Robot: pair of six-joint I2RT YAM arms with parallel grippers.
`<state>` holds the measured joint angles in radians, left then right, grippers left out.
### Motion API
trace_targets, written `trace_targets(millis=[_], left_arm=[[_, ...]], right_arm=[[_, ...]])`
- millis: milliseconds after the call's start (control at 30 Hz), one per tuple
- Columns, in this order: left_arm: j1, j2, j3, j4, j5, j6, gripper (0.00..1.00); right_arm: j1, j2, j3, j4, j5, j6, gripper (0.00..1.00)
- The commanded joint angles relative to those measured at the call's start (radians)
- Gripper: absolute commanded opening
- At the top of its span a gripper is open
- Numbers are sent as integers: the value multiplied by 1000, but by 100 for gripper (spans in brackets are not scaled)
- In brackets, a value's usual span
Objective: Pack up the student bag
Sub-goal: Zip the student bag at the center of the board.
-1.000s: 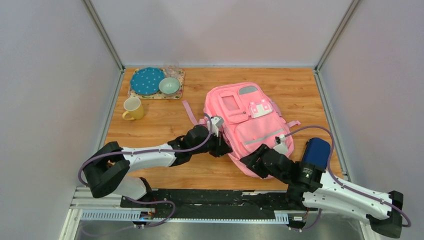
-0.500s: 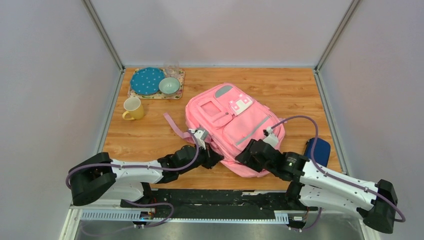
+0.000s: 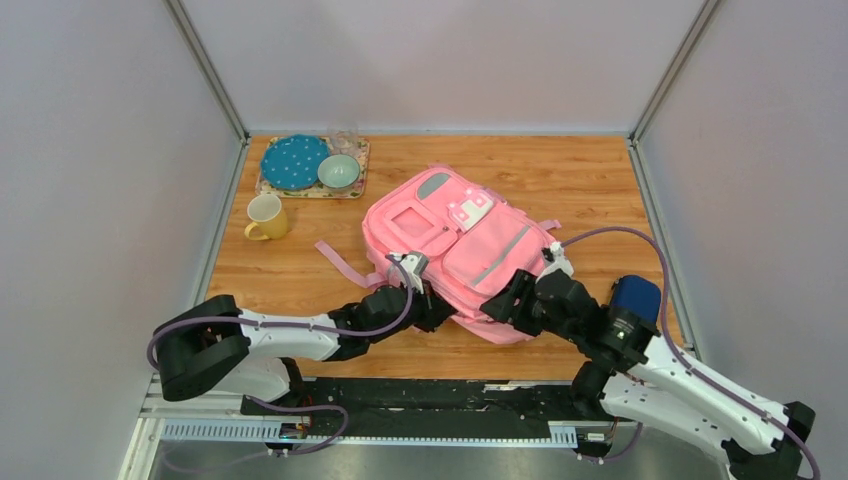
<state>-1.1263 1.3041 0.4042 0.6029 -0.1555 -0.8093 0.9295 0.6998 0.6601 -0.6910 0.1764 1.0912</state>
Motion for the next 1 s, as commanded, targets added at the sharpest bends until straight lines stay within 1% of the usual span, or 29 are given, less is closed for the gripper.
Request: trace_targets(millis=[0, 33, 133, 300, 367, 400, 500, 600, 733, 833, 867, 967], left_arm=[[-40, 40, 73, 34, 200, 110, 0], [-38, 49, 76, 43, 211, 120, 0], [-38, 76, 104, 41, 257, 166, 0], [-38, 98, 145, 20, 283, 235, 0], [-40, 96, 154, 5, 266, 255, 0], [-38, 95, 160, 1, 261, 274, 0], [-38, 87, 165, -12, 232, 297, 0], [-40, 81, 166, -23, 197, 309, 0], [-40, 61, 162, -43, 189, 317, 0], [-40, 28, 128, -40, 160, 306, 0], [-40, 3, 117, -38, 159, 302, 0], [-41, -55, 62, -34, 81, 274, 0]], right_arm=[[-12, -127, -42, 44, -78, 82, 57], [-11, -156, -56, 47, -110, 101, 56], [6, -177, -94, 51, -129, 162, 54], [92, -151, -100, 61, -75, 206, 52], [124, -132, -88, 70, -40, 232, 51], [159, -119, -82, 68, -26, 240, 51], [195, -105, -63, 61, 6, 263, 51], [209, -108, -60, 47, 18, 269, 51], [209, -123, -83, -25, 66, 286, 53], [209, -125, -114, -27, 118, 292, 56], [207, -117, -117, -28, 156, 292, 56], [203, -100, -117, -28, 236, 286, 59]])
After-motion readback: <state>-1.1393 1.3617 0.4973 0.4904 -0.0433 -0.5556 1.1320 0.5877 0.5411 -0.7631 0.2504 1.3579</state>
